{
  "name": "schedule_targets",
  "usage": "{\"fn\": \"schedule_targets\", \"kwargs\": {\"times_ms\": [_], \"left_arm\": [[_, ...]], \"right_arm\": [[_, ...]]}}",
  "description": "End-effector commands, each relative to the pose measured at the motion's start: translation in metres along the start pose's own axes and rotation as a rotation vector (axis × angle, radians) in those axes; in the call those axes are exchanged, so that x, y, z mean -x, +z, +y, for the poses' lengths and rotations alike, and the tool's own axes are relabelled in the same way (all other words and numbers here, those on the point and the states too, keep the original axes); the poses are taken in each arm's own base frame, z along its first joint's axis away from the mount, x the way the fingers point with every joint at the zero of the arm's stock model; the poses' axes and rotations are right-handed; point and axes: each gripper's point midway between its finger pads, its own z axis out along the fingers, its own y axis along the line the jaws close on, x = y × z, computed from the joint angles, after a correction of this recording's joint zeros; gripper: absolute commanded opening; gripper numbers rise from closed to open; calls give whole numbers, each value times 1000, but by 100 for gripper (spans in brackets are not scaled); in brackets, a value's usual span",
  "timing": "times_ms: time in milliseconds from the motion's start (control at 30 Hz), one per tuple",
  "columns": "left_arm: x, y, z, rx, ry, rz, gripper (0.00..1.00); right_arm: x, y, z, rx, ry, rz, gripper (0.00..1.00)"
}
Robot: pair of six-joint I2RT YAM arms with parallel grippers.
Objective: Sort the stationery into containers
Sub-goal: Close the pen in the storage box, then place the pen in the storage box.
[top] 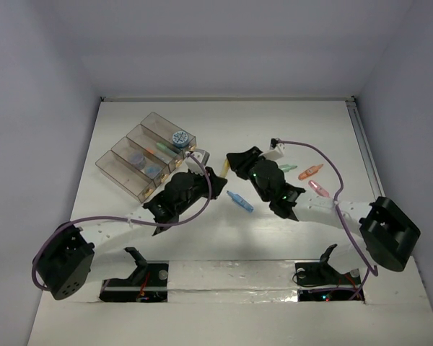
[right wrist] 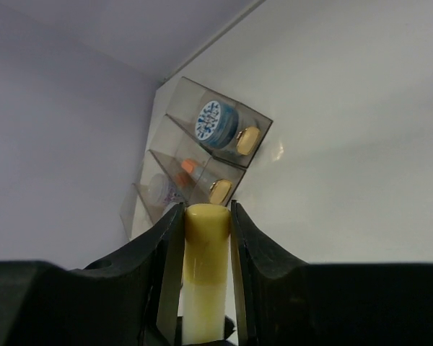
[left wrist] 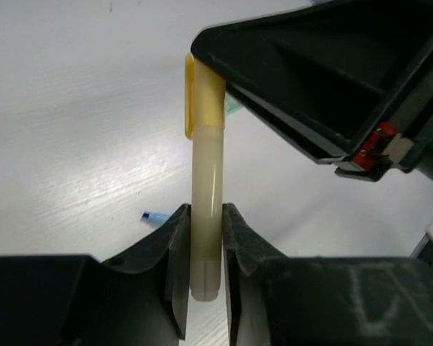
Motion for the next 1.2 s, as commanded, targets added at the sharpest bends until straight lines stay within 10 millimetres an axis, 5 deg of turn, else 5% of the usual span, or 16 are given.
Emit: {"fn": "schedule_targets", "kwargs": {"times_ms": [0, 233, 667, 767, 967, 1167], "left_arm": [[175, -4, -20, -5, -53, -542, 0], [196, -5, -18, -3, -48, -581, 0], [163, -33, -10, -25, -104, -544, 0], [156, -36, -3, 7, -100, -532, 0], [157, -30, 28, 153, -107, -514, 0], [162, -2, 105, 333, -252, -408, 0]], "right_arm": [[-164, -98, 38, 240, -63, 680, 0], [-176, -107, 40, 257, -38, 728, 0], [-112, -72, 28, 113, -99, 450, 0], [-98, -68, 30, 99, -97, 407, 12], [-64, -77, 15, 67, -138, 316, 33], [-41, -98, -17, -4, -191, 270, 36]]}}
